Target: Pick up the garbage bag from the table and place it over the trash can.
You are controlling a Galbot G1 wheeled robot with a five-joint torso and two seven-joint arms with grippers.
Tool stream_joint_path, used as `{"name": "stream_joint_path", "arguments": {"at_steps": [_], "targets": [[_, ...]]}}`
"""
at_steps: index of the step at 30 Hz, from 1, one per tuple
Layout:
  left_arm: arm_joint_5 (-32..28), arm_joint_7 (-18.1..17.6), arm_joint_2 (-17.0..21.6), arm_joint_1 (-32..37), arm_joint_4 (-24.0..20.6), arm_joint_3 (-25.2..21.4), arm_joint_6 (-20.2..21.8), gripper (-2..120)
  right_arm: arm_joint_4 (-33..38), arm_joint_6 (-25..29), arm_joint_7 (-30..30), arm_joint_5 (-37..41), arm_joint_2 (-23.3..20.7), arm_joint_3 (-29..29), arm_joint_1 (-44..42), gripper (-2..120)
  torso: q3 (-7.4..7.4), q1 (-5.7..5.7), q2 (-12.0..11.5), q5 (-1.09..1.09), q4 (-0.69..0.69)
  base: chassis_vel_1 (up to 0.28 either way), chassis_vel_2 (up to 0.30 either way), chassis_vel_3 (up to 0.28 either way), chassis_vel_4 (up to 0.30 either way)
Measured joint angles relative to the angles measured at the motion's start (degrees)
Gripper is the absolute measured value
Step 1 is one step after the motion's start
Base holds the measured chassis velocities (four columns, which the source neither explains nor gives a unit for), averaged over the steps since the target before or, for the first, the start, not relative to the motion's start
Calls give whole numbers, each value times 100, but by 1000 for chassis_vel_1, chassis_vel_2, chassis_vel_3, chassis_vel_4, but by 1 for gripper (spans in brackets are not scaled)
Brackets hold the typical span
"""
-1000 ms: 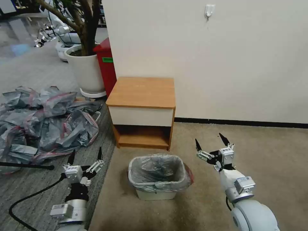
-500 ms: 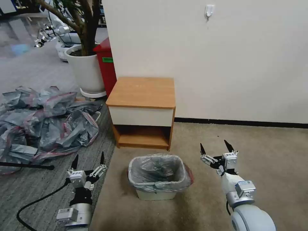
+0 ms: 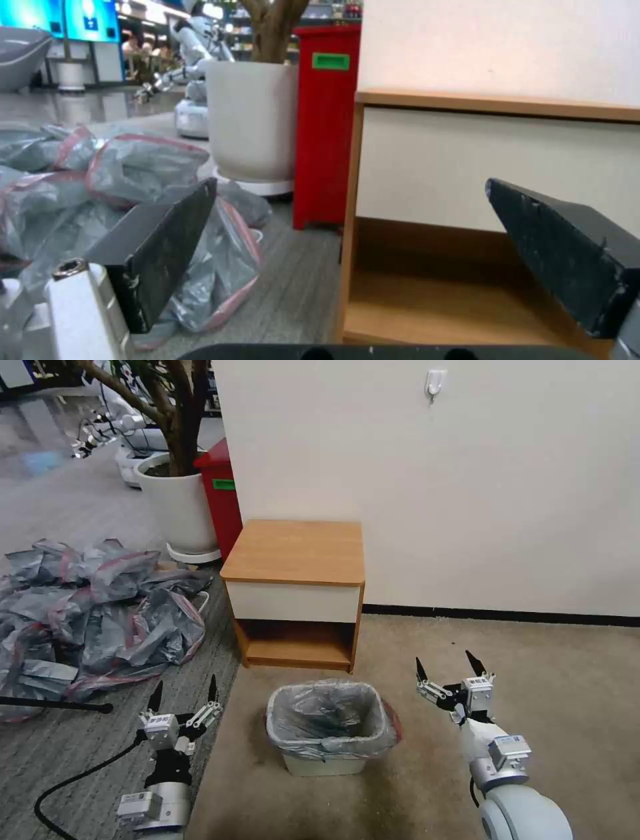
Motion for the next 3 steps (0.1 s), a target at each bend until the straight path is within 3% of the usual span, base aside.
{"name": "stream_joint_path", "arguments": {"at_steps": [3], "targets": [[-1,-2,1,0,-2,0,2,100,1,2,1,2,-1,-2,1,100,0,0,0,0,0,0,0,0,0]]}}
